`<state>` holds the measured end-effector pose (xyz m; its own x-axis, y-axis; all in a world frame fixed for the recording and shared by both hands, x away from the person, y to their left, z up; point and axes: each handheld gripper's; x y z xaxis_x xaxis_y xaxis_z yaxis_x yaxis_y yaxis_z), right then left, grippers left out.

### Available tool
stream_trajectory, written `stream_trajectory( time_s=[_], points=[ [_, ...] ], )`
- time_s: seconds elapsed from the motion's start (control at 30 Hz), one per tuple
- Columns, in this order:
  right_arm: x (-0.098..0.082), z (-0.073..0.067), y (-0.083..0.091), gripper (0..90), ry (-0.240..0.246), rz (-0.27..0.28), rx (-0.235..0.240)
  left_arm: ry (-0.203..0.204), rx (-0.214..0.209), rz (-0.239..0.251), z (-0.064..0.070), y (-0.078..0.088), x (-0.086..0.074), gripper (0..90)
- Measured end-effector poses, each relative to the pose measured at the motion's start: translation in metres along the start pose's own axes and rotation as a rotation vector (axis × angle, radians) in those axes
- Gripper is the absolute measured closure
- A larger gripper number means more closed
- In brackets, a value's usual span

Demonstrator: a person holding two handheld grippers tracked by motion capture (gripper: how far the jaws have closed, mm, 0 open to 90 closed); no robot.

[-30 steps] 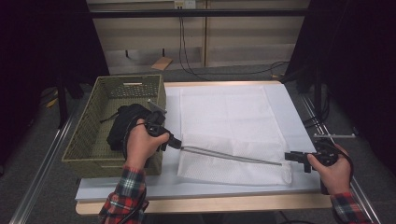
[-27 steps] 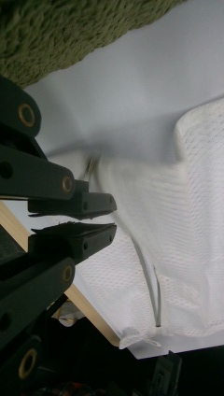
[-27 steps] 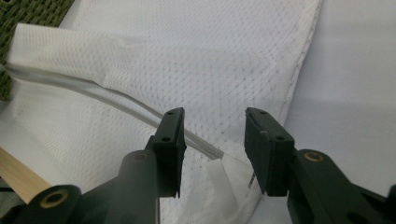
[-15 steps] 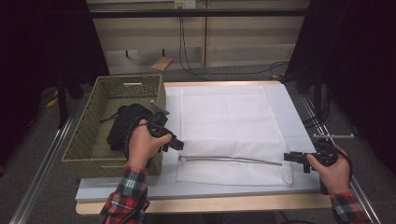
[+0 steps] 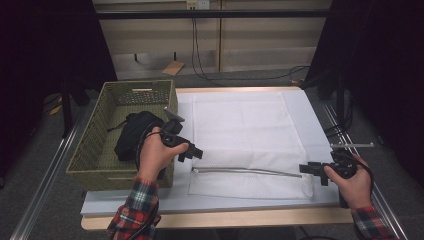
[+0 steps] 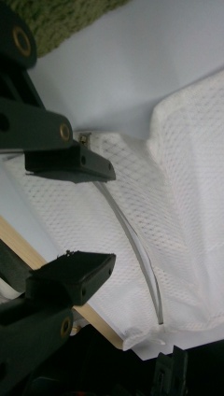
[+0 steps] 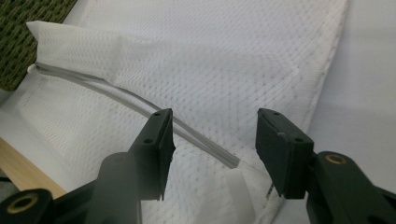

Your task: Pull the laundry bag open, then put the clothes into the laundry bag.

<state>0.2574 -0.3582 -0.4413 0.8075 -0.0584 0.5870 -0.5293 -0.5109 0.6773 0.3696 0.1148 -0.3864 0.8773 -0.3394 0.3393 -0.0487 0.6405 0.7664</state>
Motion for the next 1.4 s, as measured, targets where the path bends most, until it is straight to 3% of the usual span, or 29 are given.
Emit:
stream_trajectory(
  time_s=[0.13, 0.2, 0.57, 0.63, 0.83, 1.4],
  points=[
    [0.002, -0.007, -0.002, 43.2, 0.041, 0.007, 0.005, -0.038, 0.007, 0.031, 0.002, -0.001, 0.001, 37.1],
    [0.002, -0.009, -0.003, 42.0, 0.047, 0.004, 0.007, -0.038, 0.0, 0.041, 0.003, -0.004, 0.001, 32.2],
    [0.002, -0.017, -0.009, 39.5, 0.079, -0.021, 0.01, -0.05, -0.015, 0.061, 0.003, -0.008, 0.003, 23.9],
    [0.004, -0.019, -0.012, 39.2, 0.086, -0.025, 0.013, -0.077, -0.018, 0.063, 0.002, -0.009, 0.003, 21.4],
    [0.01, -0.028, -0.017, 38.5, 0.106, -0.033, 0.028, -0.096, -0.024, 0.075, 0.003, -0.011, 0.004, 17.7],
    [0.015, -0.051, -0.045, 40.5, 0.183, -0.075, 0.049, -0.12, -0.029, 0.109, 0.003, -0.012, 0.007, 6.9]
  ],
)
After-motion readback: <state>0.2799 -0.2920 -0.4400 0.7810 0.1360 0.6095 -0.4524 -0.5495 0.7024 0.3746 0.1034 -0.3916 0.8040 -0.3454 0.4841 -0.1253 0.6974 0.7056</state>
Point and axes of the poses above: each handheld gripper's, and its own axes: y roughly backward along the jaws, x roughly out of its top, z roughly to its right, and after that the axes turned 4 degrees about -y, right-handed
